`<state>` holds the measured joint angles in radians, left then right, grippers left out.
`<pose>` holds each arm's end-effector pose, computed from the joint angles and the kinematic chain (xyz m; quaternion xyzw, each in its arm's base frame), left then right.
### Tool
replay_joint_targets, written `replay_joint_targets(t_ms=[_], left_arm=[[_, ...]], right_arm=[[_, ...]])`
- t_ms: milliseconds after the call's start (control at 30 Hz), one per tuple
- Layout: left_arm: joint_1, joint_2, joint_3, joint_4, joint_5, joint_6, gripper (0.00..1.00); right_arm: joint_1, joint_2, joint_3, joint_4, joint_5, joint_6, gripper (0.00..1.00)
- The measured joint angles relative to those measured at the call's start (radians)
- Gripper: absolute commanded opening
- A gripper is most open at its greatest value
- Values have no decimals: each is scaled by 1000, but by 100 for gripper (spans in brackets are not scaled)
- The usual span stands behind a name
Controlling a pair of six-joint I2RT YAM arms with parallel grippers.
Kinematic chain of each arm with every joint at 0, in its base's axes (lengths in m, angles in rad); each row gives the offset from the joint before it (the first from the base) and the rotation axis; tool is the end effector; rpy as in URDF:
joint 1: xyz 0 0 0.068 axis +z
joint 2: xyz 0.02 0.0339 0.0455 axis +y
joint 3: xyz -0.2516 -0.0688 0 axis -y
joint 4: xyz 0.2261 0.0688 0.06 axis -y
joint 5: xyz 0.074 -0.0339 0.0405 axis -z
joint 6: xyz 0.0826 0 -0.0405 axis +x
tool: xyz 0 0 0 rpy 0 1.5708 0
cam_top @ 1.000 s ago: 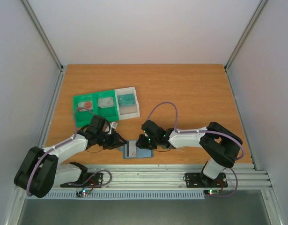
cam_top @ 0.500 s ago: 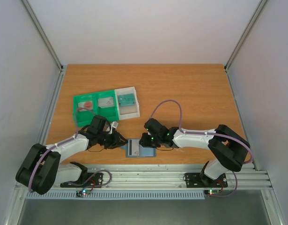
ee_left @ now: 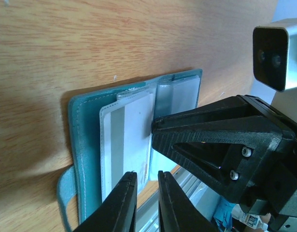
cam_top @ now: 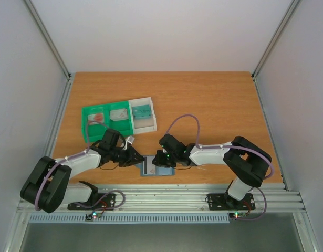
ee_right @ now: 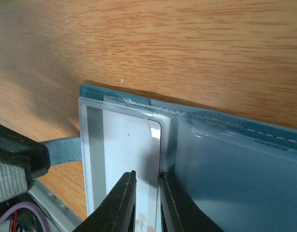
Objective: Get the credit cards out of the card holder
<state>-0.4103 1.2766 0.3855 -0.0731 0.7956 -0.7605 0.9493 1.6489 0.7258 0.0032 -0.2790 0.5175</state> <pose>0.1699 -0.1383 0.1079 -0.0393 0.8865 -0.4603 0.0252 0.1660 0.2708 0.0982 -0.2444 0.9070 0.3098 0.1470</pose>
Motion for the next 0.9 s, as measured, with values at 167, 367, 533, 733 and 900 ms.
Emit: replay_joint_targets(t_ms=[167, 367, 533, 733, 900], left_arm=[[-2, 36, -8, 20, 4, -8, 7], [-6, 37, -7, -5, -18, 17, 5], [-6, 38, -8, -2, -15, 27, 1], [-6, 80, -21, 82, 6, 3, 0], [-6, 122, -27, 107, 6, 0, 1]], right_arm=[[0, 9, -5, 24, -7, 11, 14], [0, 9, -12, 35, -6, 21, 14], [0, 9, -12, 35, -6, 25, 14], [0, 9, -12, 34, -6, 26, 14], [0, 9, -12, 34, -6, 27, 14]])
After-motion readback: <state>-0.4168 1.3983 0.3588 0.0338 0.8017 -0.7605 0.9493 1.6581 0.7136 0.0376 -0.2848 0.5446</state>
